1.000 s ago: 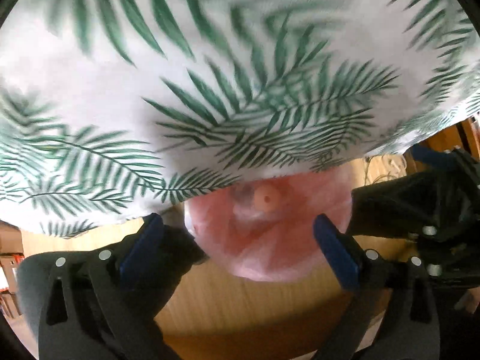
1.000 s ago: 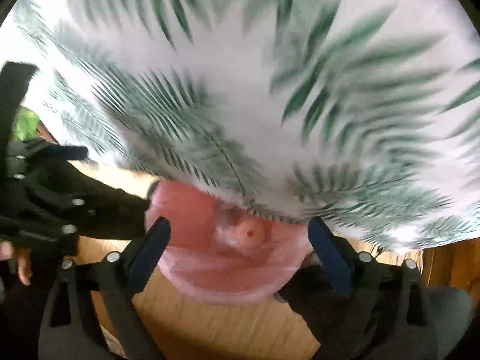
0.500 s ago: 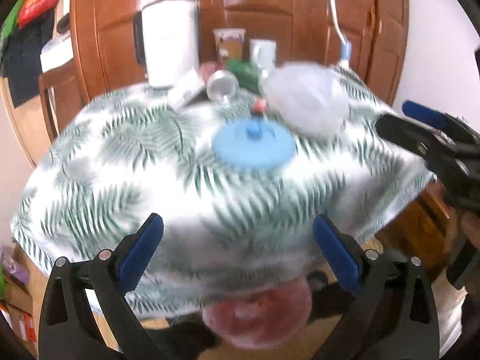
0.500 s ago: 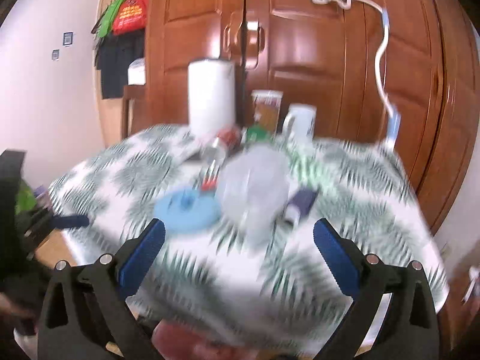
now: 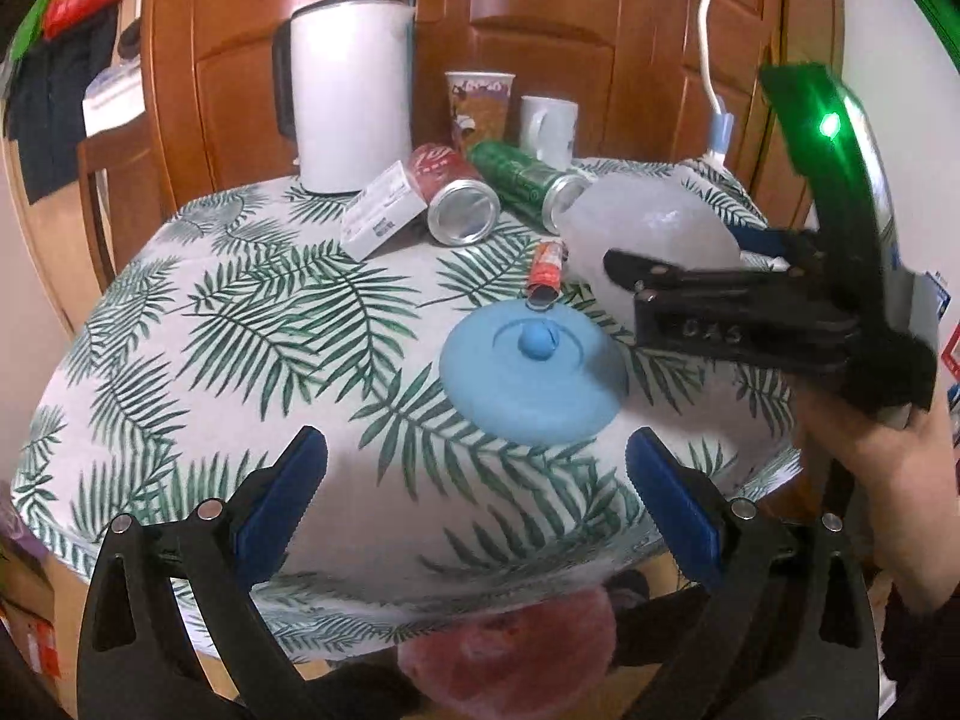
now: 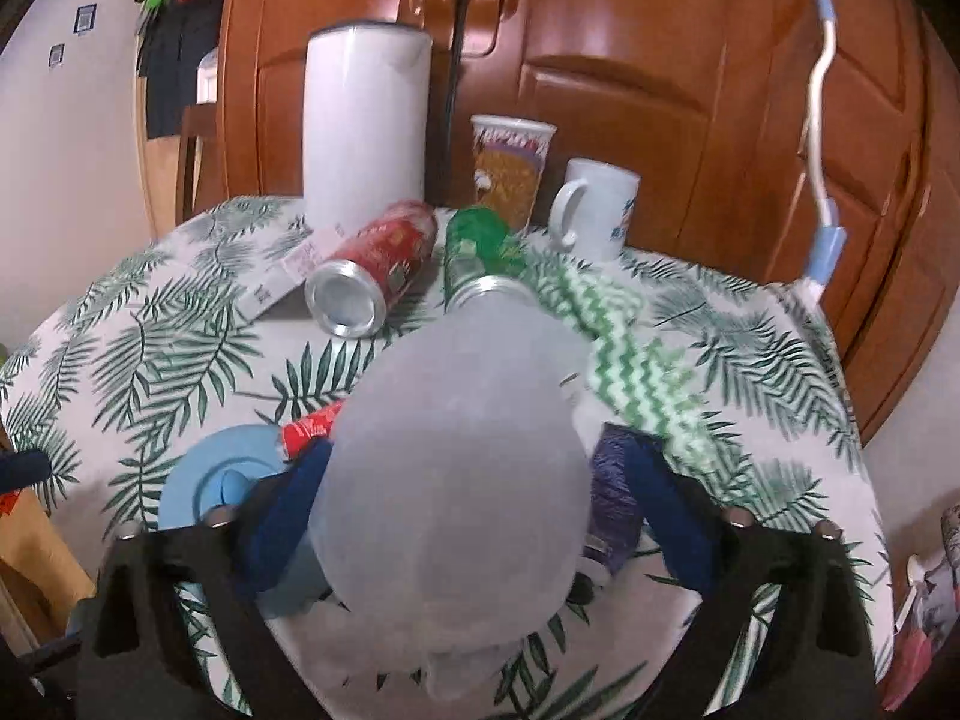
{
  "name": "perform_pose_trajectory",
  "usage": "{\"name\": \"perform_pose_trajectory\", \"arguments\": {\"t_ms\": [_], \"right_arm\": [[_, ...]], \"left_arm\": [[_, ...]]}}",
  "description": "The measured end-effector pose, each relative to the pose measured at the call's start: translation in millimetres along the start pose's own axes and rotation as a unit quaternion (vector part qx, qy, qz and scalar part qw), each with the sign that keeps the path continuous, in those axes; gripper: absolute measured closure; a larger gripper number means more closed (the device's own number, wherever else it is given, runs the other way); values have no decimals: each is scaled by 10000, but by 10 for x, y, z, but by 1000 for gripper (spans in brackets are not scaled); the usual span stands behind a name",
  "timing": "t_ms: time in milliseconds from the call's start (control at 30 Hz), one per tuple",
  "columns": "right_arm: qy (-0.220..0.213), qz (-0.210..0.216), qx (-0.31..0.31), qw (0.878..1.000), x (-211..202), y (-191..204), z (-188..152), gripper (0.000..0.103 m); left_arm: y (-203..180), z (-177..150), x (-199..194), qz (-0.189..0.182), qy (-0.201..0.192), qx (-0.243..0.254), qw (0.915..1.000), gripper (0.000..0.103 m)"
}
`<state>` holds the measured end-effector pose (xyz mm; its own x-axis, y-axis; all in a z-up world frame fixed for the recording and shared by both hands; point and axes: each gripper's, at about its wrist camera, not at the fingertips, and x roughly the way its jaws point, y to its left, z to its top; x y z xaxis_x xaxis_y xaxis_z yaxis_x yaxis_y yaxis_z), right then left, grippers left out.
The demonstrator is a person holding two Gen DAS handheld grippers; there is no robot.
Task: Collect trash
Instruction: 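Grasp the clear plastic bag with the right gripper while the left grasps the blue lid, then lower both held items into the pink bag and open both grippers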
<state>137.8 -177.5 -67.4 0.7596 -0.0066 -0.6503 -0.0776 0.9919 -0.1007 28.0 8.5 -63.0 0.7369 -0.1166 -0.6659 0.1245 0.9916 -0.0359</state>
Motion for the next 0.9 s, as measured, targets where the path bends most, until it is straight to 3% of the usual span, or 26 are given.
{"name": "perform_pose_trajectory", "arguments": {"t_ms": [133, 167, 233, 267, 300, 333, 767, 833, 867, 900], "right_arm": [[-43, -10, 75, 10000, -51, -96, -45, 24], [-50, -31, 73, 10000, -77, -127, -65, 24], [-39, -55, 56, 10000, -108, -164, -98, 24], [-41, -59, 60, 10000, -119, -182, -114, 24], [-39, -56, 71, 10000, -125, -205, -130, 24], [-50, -43, 88, 9999, -134, -222, -138, 24], [-103, -14, 138, 9999, -117, -245, -152, 23], [-126, -17, 131, 9998, -117, -241, -154, 23], [-136, -24, 128, 9998, -119, -240, -155, 23], [-151, -36, 125, 9998, -121, -237, -158, 23]], "left_arm": [[-64, 142, 115, -150, -118, 35, 9998, 7], [-81, 186, 159, -191, -147, 28, 9997, 12], [-100, 260, 240, -286, -154, -18, 9995, 22], [-116, 290, 289, -343, -143, -13, 9993, 31], [-133, 305, 330, -363, -105, 8, 9993, 47], [-161, 325, 388, -392, -43, 54, 9992, 52], [-284, 331, 599, 8, -31, 437, 9990, 51], [-302, 319, 585, -21, -60, 485, 9988, 59], [-315, 313, 573, -36, -71, 507, 9987, 76], [-330, 303, 582, -28, -34, 547, 9985, 85]]}}
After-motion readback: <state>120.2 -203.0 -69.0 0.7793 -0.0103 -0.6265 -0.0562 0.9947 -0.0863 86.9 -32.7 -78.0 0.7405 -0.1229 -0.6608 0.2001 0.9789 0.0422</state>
